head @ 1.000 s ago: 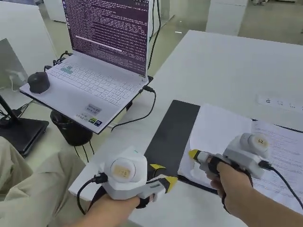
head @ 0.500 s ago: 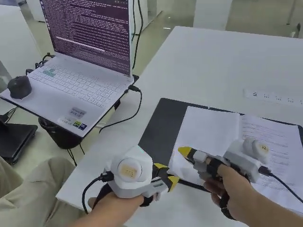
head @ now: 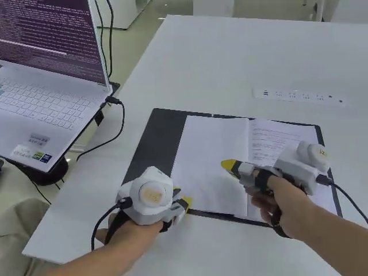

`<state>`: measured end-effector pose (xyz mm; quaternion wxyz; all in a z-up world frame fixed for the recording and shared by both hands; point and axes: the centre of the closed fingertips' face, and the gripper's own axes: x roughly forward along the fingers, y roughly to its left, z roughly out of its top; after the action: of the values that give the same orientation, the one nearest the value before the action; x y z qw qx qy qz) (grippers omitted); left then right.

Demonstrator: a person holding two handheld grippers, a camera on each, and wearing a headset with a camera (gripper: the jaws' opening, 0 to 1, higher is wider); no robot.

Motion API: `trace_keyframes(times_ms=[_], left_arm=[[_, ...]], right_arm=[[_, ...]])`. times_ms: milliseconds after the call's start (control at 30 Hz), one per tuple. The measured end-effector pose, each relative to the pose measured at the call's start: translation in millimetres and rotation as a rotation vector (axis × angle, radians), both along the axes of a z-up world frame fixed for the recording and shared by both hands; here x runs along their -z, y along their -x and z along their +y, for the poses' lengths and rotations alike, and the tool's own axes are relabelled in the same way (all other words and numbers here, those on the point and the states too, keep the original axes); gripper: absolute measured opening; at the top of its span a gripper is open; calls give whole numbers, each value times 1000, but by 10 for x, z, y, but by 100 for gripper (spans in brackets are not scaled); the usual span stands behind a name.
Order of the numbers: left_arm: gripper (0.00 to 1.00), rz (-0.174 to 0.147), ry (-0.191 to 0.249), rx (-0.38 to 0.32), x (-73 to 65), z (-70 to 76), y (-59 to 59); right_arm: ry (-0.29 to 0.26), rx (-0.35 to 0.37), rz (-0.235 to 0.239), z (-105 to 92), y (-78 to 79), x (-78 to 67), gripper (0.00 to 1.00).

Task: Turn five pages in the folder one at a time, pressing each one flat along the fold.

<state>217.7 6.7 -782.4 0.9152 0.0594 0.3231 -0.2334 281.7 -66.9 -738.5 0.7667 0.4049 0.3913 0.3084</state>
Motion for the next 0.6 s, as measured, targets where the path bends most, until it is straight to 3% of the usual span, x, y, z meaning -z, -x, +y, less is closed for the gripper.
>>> trace_keyframes(times_ms=[100,333,600], left_arm=[[19,10,-10,6,71,13,35],[19,-39,-6,13,61,22,33],[19,-41,-5,13,64,18,22]], right_arm=[[5,10,4,-37,-54,17,0],[-2,62,38,-129,-296,84,0],[-28,148,129,-267,-554,247,0]])
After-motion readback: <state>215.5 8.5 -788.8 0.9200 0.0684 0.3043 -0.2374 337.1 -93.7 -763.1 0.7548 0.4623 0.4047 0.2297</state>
